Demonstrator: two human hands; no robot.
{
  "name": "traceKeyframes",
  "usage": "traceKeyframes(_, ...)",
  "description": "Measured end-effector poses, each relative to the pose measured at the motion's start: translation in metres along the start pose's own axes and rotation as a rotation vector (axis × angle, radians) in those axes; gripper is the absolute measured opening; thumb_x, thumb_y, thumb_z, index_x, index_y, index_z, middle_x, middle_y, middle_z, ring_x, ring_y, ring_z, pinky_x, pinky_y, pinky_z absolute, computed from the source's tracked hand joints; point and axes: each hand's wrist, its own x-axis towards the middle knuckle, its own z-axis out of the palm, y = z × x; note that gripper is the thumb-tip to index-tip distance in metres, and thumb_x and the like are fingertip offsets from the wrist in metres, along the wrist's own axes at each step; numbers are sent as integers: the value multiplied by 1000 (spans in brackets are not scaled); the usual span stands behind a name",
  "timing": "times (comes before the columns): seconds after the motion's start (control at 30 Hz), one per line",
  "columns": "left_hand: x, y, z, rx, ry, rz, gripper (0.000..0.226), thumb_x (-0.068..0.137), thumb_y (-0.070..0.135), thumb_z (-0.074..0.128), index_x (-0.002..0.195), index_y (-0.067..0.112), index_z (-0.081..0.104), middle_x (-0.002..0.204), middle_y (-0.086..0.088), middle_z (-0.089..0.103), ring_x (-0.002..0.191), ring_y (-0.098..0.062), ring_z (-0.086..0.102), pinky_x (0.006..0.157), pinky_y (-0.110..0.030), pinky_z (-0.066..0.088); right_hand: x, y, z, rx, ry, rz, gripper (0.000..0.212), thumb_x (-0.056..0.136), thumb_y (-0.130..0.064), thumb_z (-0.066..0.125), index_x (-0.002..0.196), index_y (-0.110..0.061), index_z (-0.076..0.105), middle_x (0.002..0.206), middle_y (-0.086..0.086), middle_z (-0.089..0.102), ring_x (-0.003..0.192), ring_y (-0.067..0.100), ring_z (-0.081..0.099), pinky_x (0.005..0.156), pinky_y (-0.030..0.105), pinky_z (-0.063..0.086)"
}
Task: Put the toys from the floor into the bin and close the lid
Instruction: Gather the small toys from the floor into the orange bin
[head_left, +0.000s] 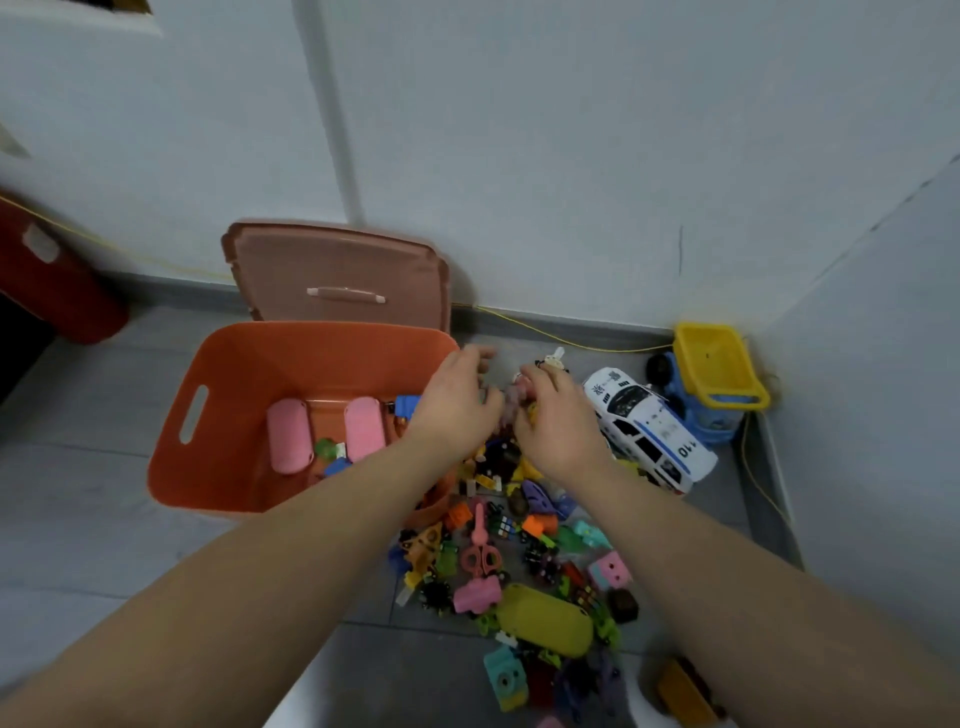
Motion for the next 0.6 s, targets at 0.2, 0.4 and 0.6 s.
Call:
traceKeyframes(0.2,3,34,50,-96,-37,-26,41,92,22,59,132,16,52,116,0,60,98,-11,60,87,-26,49,-29,63,7,-74,-155,119,72,89,-50,50,152,-33,19,159,9,25,144,35,28,110,58,36)
traceKeyframes(0.4,-15,15,91,33,-192,-71,46,90,22,58,135,20,47,126,-7,56,116,-23,55,99,-42,48,-59,106,28,-83,-220,180,77,91,-58,53,155,-32,17,164,9,10,150,35,12,114,62,28)
traceKeyframes(0.6,-36,-22,119,144,-318,-118,53,92,25,58,142,22,42,138,-10,45,123,-28,48,102,-37,43,-84,130,46,-133,-330,173,86,90,-61,56,156,-34,8,165,8,5,150,33,10,112,60,30)
